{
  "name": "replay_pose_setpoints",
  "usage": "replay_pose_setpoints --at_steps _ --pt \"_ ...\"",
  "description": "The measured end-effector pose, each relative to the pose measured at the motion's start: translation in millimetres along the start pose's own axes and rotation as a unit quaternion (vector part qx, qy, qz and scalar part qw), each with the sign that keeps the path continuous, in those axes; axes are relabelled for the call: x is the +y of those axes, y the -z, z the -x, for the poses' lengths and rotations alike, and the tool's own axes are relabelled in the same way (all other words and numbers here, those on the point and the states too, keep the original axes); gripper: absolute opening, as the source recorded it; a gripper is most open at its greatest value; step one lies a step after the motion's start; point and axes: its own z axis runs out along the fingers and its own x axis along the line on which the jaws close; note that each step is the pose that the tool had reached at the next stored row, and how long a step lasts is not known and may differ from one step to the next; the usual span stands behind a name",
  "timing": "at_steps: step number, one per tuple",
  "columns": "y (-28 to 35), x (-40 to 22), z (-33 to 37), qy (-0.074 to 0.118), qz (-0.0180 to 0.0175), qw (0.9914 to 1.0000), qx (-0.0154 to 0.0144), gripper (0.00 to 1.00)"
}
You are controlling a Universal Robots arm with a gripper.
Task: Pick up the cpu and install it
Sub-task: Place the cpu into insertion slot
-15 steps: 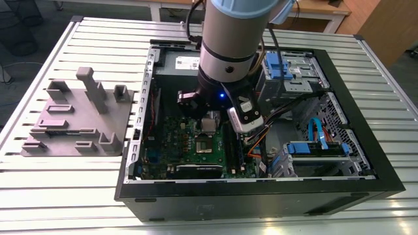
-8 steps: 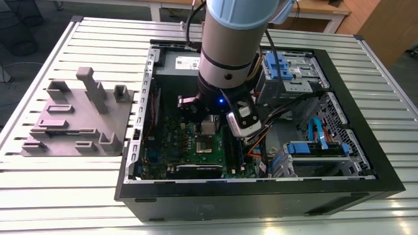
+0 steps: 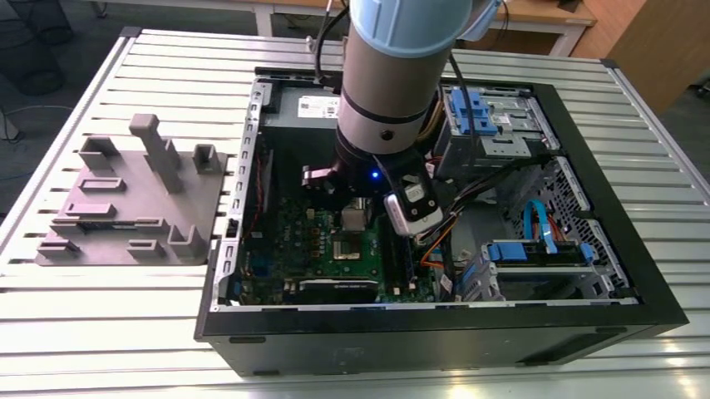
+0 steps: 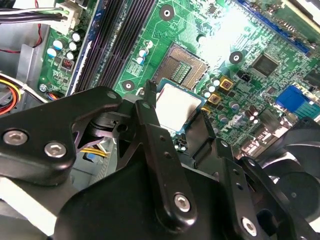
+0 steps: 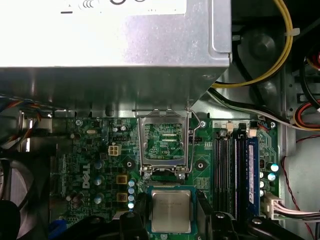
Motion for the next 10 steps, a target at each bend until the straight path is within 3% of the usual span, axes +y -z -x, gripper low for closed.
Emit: replay_pose_setpoints --at_steps 6,10 --pt "-0.2 0.0 0.0 0.0 0.0 1.0 0.0 0.47" --pt "-4.9 -0.5 0.1 0.0 0.0 1.0 0.0 0.47"
